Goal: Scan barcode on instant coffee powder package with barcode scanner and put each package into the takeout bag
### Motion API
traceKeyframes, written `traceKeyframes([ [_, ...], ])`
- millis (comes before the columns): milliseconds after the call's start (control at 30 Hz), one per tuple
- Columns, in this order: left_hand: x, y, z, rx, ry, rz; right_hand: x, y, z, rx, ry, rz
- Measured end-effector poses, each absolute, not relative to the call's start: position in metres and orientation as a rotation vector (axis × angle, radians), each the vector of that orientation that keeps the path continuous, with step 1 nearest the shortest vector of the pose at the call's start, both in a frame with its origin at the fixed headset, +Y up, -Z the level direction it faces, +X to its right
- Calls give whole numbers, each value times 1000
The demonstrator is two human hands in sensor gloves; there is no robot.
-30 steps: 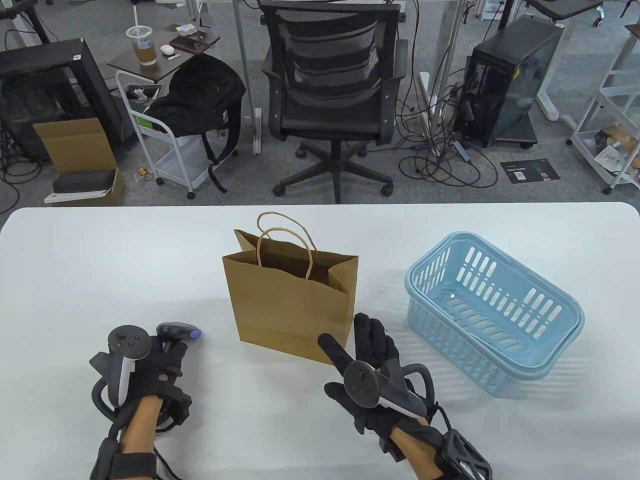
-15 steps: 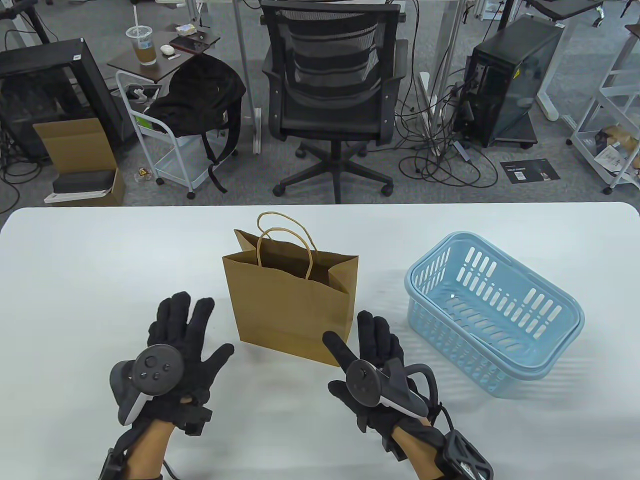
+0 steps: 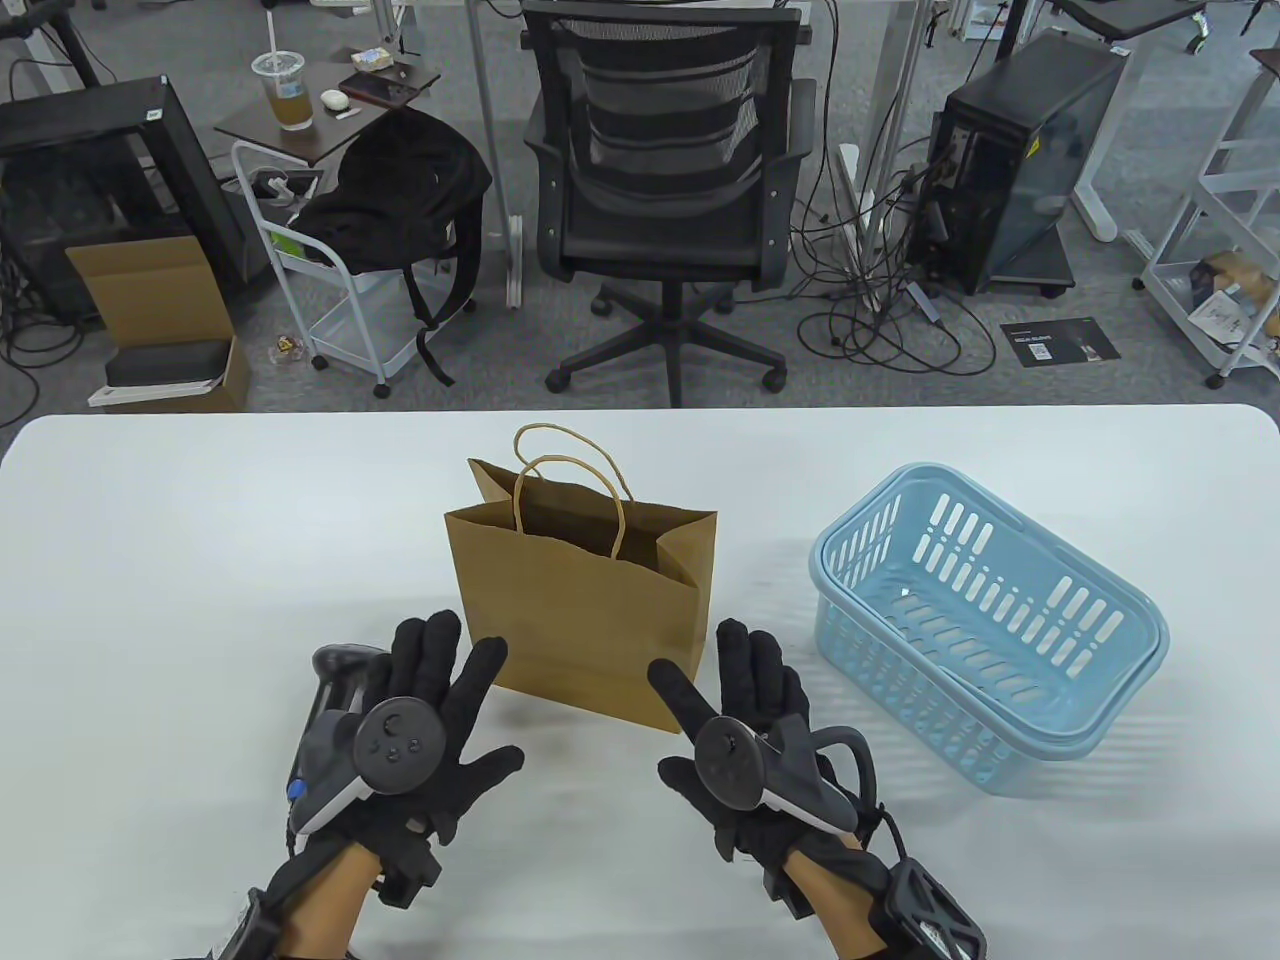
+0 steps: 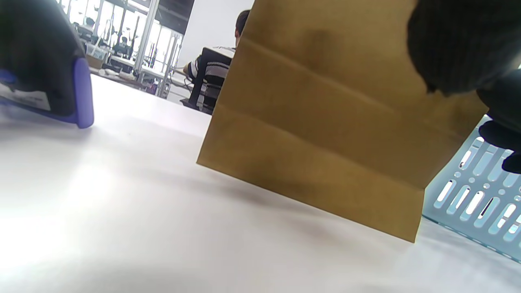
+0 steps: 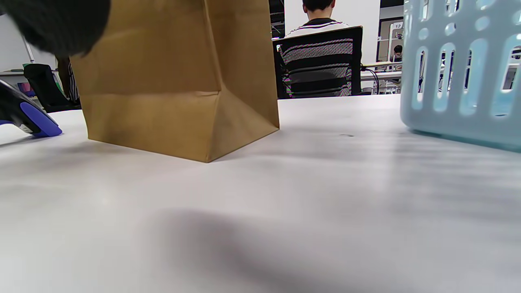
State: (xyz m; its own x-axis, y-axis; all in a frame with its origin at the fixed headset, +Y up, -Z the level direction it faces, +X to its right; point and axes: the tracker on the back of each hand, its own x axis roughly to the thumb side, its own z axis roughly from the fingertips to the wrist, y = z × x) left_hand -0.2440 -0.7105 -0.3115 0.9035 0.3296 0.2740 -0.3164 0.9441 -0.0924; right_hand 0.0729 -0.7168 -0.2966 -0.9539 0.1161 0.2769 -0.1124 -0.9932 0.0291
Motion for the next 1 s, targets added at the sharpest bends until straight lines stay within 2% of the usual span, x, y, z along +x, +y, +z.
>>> traceKeyframes([
  [200, -247, -716, -316, -115, -287, 361, 73, -718, -297, 428, 33, 2996],
  [1000, -246, -722, -317, -127, -281, 398, 74, -722, -300, 452, 73, 2946],
])
